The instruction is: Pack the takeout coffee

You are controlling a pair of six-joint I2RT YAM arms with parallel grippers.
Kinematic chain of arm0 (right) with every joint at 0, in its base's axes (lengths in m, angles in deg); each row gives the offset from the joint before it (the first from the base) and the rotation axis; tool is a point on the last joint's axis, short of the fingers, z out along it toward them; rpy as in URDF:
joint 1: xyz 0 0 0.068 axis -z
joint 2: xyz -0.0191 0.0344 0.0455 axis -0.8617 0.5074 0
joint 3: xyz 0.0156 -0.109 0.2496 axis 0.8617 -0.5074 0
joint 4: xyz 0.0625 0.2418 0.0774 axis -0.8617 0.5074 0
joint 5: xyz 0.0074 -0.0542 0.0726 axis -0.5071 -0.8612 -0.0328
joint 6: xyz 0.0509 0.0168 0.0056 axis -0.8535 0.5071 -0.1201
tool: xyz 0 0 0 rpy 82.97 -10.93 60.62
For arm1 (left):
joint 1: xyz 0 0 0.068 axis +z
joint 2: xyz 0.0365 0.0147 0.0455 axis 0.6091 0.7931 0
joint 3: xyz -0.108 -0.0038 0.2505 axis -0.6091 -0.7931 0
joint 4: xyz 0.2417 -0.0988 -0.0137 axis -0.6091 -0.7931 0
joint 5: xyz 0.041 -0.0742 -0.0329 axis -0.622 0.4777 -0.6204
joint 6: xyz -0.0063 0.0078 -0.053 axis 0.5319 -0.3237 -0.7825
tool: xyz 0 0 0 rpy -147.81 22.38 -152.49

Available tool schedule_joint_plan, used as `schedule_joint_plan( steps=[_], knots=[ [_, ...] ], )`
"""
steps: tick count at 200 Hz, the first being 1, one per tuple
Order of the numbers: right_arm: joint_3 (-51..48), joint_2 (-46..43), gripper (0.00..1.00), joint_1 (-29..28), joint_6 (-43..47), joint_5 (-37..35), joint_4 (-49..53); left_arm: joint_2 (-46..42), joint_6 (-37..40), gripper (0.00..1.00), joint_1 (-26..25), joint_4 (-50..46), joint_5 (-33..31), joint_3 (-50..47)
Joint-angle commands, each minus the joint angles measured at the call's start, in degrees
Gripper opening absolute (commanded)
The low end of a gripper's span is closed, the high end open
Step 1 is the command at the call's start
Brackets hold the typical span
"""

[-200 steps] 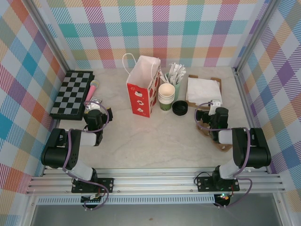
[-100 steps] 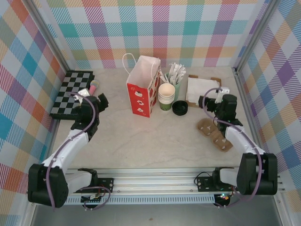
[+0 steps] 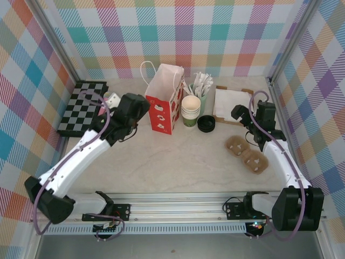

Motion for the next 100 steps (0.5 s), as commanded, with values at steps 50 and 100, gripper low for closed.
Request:
schedule_joint_plan(
  steps=[50,100],
  knots=[
    [6.6,1.7,0.97,-0.4,-1.2,16.5,7.3,10.9,-16.5,1.0,-2.6,-10.6,5.7,12.3],
    [21.7,14.7,0.85,-10.8,0.6,15.3,14.0,11.5,-14.4,1.0,-2.9,-8.6,4.8,11.2]
  ],
)
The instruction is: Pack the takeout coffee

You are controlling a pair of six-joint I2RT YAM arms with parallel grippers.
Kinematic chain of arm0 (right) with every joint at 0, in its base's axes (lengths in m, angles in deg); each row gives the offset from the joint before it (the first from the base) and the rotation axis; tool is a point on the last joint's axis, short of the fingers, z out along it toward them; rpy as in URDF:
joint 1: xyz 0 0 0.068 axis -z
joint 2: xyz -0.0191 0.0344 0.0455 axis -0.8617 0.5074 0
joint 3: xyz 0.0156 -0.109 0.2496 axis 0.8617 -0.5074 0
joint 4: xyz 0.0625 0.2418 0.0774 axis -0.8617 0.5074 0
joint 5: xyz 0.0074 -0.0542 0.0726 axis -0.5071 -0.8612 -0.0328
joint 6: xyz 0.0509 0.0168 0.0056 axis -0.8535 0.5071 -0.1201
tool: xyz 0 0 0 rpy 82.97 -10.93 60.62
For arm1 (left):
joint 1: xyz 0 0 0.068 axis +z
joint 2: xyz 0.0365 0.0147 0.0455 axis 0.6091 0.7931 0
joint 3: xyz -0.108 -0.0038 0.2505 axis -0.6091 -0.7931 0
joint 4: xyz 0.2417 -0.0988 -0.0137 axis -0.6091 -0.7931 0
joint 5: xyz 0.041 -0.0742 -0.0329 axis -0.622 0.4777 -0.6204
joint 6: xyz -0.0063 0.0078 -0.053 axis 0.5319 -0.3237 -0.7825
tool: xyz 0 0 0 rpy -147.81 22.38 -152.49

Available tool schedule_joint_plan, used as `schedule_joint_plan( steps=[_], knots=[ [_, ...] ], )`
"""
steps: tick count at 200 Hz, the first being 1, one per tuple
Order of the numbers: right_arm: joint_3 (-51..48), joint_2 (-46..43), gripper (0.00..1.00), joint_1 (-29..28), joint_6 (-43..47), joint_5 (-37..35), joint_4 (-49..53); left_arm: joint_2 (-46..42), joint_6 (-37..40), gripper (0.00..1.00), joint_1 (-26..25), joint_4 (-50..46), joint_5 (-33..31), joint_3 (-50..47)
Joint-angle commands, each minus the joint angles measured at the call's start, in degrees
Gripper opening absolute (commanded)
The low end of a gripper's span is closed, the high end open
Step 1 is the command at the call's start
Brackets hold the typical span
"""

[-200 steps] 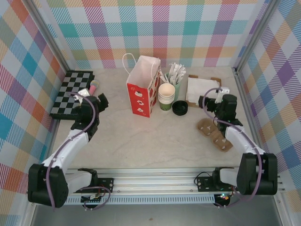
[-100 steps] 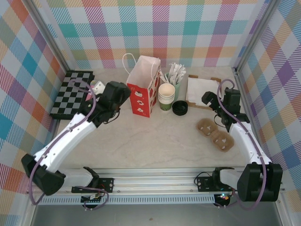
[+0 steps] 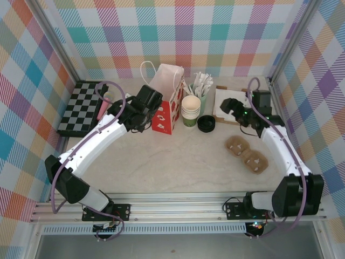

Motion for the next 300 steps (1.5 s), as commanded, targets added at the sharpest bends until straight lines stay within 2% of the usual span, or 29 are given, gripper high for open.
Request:
schedule_joint_plan(
  steps=[1,40,53,73,107,142,158,171,206,285,300],
  knots=[
    [7.3,5.3,0.85,-5.3,2.2,-1.2,5.2,0.4,0.2,1.0,-0.6,-0.3,-0.5,0.8],
    [19.6,16.1,0.7,-12.0,3.4,-8.1,11.1,-1.2,6.8,1.0,-0.6,4.8,-0.5,-1.6],
    [23.1,19.1,0.67,-13.4,4.1,-10.3,13.1,-1.9,9.0,1.0,-0.6,6.4,-0.8,-2.8],
    [27.5,23.3,0.59,-14.6,4.7,-11.7,15.7,-2.9,12.5,1.0,-0.6,8.8,-0.6,-4.4],
    [32.1,28.3,0.45,-15.5,6.5,-12.2,17.4,-3.7,22.5,1.0,-0.6,14.3,3.5,-5.6],
    [36.4,31.4,0.32,-16.7,8.3,-13.6,20.0,-3.2,35.1,1.0,-0.9,20.1,13.5,-5.7],
    [37.5,32.3,0.28,-17.4,8.8,-15.1,20.8,-3.5,44.1,1.0,-1.7,29.2,23.8,-9.5],
    [38.0,32.6,0.25,-17.6,9.1,-15.0,20.8,-2.9,48.7,1.0,-2.3,31.6,30.3,-10.6],
    [38.7,33.0,0.18,-17.6,9.7,-15.5,21.4,-0.7,55.7,1.0,-3.9,32.1,35.8,-11.4],
    [38.6,29.1,0.01,-17.8,12.3,-19.8,20.7,6.5,59.3,1.0,-2.9,33.2,25.5,-12.5],
    [38.1,27.9,0.0,-17.8,12.2,-20.7,20.0,7.4,61.1,1.0,-2.0,33.3,23.9,-12.4]
  ],
)
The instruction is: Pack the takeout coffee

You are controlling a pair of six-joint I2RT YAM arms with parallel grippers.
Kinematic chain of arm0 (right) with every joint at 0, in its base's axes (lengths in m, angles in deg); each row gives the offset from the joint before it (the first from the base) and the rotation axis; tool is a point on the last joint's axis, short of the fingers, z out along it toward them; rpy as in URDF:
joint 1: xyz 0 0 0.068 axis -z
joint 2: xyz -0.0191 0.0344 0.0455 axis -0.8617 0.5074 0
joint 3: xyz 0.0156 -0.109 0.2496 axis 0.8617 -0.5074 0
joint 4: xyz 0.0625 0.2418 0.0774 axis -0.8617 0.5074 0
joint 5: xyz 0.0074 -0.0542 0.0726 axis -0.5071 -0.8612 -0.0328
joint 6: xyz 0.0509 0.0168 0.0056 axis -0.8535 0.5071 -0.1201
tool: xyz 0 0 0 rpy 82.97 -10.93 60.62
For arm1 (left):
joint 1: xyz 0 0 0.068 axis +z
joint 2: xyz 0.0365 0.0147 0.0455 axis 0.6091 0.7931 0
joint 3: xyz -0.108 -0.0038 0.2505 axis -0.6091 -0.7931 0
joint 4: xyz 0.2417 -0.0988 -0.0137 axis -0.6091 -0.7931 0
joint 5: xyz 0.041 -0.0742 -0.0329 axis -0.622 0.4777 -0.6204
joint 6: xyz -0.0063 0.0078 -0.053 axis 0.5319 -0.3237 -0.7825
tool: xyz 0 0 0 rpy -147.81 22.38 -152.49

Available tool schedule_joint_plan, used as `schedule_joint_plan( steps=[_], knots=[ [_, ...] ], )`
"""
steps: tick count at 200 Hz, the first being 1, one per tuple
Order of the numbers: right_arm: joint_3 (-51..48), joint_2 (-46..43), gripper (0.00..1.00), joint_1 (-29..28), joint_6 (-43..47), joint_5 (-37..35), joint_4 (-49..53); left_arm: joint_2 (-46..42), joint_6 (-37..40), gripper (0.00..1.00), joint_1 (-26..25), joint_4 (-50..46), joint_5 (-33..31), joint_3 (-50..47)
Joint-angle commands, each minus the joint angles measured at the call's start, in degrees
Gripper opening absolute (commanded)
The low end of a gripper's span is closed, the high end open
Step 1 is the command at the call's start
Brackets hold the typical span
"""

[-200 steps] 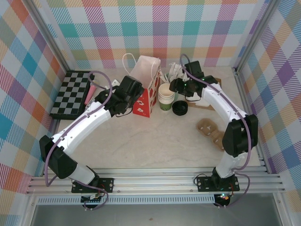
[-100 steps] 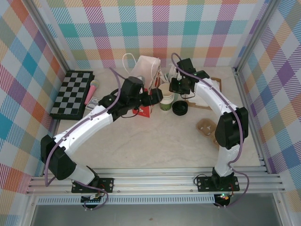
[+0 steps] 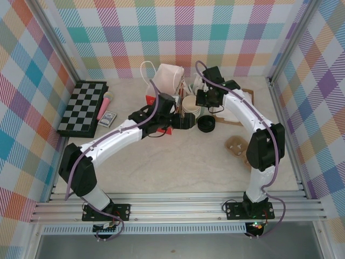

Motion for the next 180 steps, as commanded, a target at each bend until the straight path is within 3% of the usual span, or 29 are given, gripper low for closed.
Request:
schedule_joint_plan(
  steps=[1,70,93,138,180],
  knots=[
    [0.8,-4.1,0.0,-0.3,1.2,-2.6,-1.0,0.9,4.1,1.0,1.2,1.7,-3.6,-0.4],
    [-0.8,-7.7,0.0,-0.3,0.4,-4.7,-2.5,1.2,11.8,1.0,6.7,3.7,-12.6,-1.9],
    [-0.9,-9.2,0.0,-0.3,0.6,-5.3,-2.6,0.7,14.4,1.0,8.8,4.3,-12.0,-2.5],
    [-0.4,-12.0,0.0,-0.3,0.6,-6.1,-1.8,-2.5,19.8,1.0,9.7,6.5,-4.9,-2.5],
    [-1.2,-17.2,0.0,-0.4,0.1,-5.3,1.0,-8.4,11.1,1.0,9.8,7.0,-3.1,-5.0]
  ],
)
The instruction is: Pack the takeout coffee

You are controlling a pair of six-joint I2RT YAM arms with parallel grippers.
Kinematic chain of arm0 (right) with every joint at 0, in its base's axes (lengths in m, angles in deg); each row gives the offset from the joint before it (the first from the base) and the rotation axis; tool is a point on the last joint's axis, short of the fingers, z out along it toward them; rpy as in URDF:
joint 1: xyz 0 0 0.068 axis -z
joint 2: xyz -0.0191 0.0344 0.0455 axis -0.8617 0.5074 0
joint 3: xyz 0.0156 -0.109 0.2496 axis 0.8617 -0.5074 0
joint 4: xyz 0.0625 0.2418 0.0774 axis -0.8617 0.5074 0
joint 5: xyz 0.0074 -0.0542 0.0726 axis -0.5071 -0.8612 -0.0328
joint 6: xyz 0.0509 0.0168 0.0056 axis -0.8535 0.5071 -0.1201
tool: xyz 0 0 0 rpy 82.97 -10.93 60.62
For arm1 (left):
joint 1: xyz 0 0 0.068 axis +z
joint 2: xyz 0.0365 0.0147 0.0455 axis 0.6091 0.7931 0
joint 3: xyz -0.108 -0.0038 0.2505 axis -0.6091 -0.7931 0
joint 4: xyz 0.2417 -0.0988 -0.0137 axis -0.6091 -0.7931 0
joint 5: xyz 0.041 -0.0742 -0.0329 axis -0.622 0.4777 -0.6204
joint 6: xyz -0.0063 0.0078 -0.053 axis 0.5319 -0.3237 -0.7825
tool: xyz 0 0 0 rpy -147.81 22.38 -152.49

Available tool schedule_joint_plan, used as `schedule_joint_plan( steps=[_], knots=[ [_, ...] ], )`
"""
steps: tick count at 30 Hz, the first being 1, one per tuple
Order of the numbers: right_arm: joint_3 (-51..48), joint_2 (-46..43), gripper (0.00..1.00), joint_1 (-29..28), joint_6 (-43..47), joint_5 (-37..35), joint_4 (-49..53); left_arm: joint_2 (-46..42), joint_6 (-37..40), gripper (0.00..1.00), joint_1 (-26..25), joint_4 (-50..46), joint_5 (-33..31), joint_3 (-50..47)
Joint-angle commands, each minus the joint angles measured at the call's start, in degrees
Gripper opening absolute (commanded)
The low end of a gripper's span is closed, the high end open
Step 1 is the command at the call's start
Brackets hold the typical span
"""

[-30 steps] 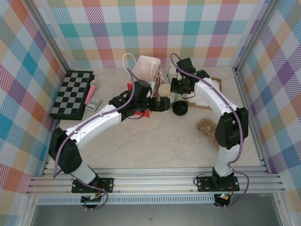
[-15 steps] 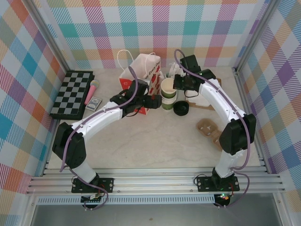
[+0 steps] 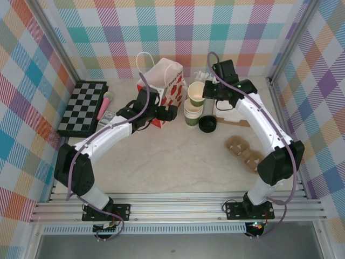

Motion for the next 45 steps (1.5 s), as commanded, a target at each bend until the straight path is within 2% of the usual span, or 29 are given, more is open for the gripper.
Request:
schedule_joint_plan(
  steps=[1,9,11,14,18,21,26,34,45],
  knots=[
    [-0.9,-4.6,0.0,-0.4,-0.4,-0.3,1.8,-5.4,-5.2,1.0,0.0,2.2,2.1,-1.3],
    [-8.4,-12.1,0.0,-1.1,-2.8,2.9,5.2,-9.5,-18.3,1.0,0.0,0.8,2.0,-3.0],
    [-11.4,-13.5,0.0,-2.7,-4.2,3.6,5.7,-10.6,-22.6,1.0,0.0,2.0,0.9,-4.3],
    [-16.2,-14.8,0.0,-5.5,-7.5,5.1,4.6,-12.0,-25.7,1.0,-0.1,4.3,2.4,-6.5],
    [-21.6,-13.7,0.0,-10.6,-11.1,3.9,2.1,-11.9,-27.0,1.0,-0.2,3.8,5.6,-7.5],
    [-25.7,-12.4,0.0,-12.7,-13.4,3.8,-1.6,-10.9,-28.3,1.0,-0.2,1.3,3.5,-7.0],
    [-27.6,-8.8,0.0,-15.6,-15.1,1.7,-6.6,-9.4,-31.3,1.0,-0.2,3.9,2.4,-8.4],
    [-27.6,-3.2,0.0,-16.3,-16.0,2.0,-9.0,-8.6,-31.7,1.0,-0.2,4.4,2.5,-9.5],
    [-28.5,-0.8,0.0,-16.4,-16.3,1.9,-10.0,-8.0,-33.0,1.0,-0.2,3.3,0.6,-10.1]
  ],
)
